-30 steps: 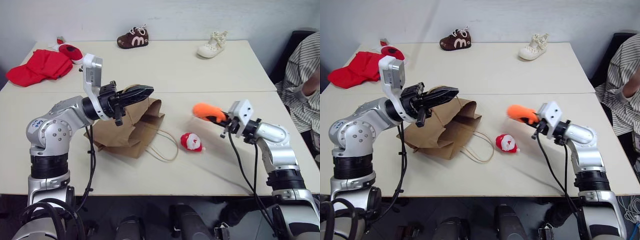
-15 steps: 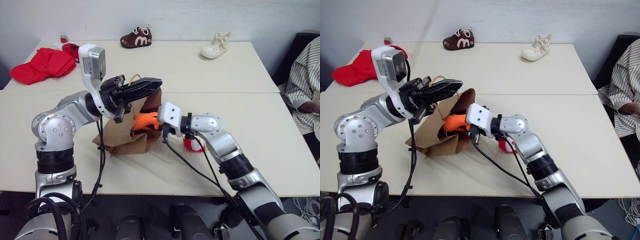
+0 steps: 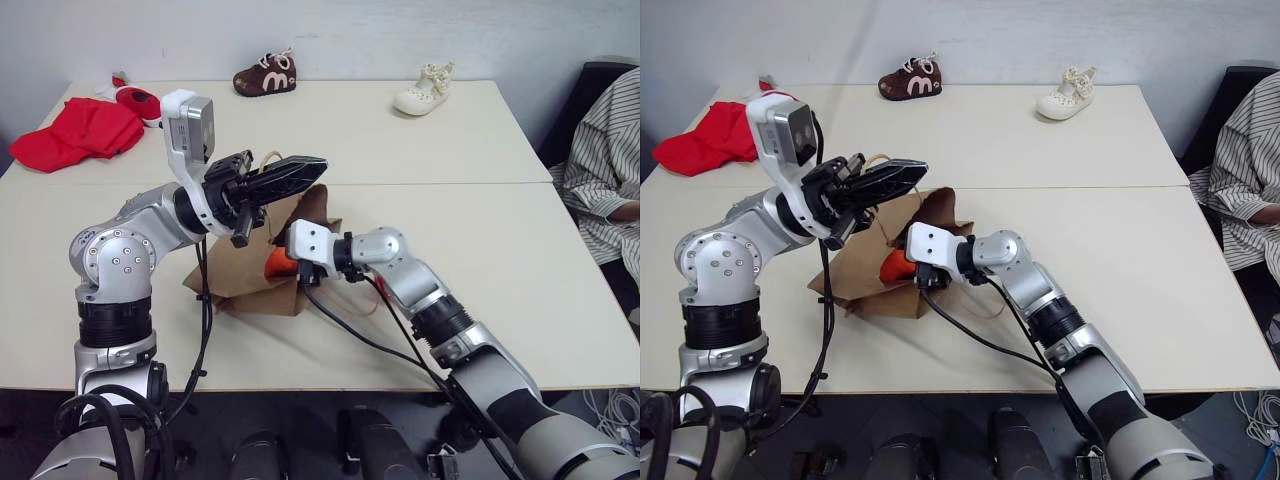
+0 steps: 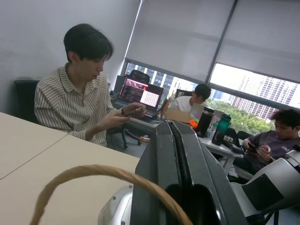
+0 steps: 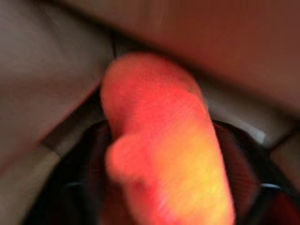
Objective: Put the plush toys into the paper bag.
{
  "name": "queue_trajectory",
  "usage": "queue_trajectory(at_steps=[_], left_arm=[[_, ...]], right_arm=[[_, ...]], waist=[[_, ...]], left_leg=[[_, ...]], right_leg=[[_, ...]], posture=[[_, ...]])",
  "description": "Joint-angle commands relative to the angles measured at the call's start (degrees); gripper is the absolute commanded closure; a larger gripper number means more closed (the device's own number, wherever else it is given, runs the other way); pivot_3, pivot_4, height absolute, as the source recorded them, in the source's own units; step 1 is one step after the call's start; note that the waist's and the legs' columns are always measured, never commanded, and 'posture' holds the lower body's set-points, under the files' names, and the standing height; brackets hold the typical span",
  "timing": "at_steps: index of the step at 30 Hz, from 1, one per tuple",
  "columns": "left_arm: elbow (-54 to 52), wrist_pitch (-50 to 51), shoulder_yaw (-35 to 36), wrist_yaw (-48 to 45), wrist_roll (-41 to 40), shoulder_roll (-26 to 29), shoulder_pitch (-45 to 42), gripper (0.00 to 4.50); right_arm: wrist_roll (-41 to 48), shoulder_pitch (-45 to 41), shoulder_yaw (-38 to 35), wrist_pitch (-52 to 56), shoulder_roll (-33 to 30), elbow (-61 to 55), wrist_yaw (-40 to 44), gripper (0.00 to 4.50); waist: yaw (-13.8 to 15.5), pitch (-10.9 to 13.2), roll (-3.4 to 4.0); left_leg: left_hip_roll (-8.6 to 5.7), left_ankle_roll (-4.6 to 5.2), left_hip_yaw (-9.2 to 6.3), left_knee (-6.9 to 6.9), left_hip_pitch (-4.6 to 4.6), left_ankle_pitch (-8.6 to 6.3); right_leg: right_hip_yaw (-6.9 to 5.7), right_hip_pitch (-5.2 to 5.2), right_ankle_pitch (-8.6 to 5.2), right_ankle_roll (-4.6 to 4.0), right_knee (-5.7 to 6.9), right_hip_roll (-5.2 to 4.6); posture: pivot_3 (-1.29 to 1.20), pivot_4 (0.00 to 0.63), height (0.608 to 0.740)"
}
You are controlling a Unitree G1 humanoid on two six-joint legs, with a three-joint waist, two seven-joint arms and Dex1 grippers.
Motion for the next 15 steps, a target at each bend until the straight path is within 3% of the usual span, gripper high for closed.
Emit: queue_trajectory(at_steps=[1, 7, 12, 15], left_arm=[[-1.5, -1.0, 0.5, -0.4, 0.1, 0.6, 0.7, 4.5], [-2.4, -1.6, 0.2, -0.4, 0.7, 0.9, 1.9, 4.5], [-2.6, -2.4, 0.3, -0.2, 1.0, 1.1, 2.2, 4.5], [-2.6, -2.7, 0.4, -0.3, 1.1, 1.4, 2.6, 4.5]], right_arm=[[8.7, 0.8, -6.9, 0.5, -4.0, -6.0, 6.5, 0.12], [24.8, 12.3, -20.9, 10.1, -14.5, -18.1, 12.0, 0.02], [25.8, 29.3, -33.0, 10.8, -24.7, -26.6, 8.2, 0.02], [25.0, 40.7, -42.0, 8.5, -26.5, -28.7, 3.4, 0.02]], waist=[[0.0, 0.0, 0.0], [0.8, 0.0, -0.02], [1.7, 0.0, -0.05], [2.3, 0.0, -0.08]], left_leg=[[0.0, 0.0, -0.02, 0.01, 0.0, 0.0], [0.0, 0.02, -0.05, -0.04, -0.04, -0.01], [-0.03, 0.04, -0.06, -0.09, -0.05, -0.03], [-0.05, 0.05, -0.06, -0.16, 0.0, -0.03]], right_leg=[[-0.01, 0.01, 0.0, 0.0, 0.0, -0.01], [-0.03, 0.02, 0.0, 0.0, -0.1, 0.0], [-0.02, 0.04, 0.01, 0.01, -0.22, 0.01], [0.0, 0.11, 0.01, 0.03, -0.3, 0.05]], posture=[[0.0, 0.15, 0.74], [0.0, 0.15, 0.74], [0.0, 0.15, 0.74], [0.0, 0.15, 0.74]])
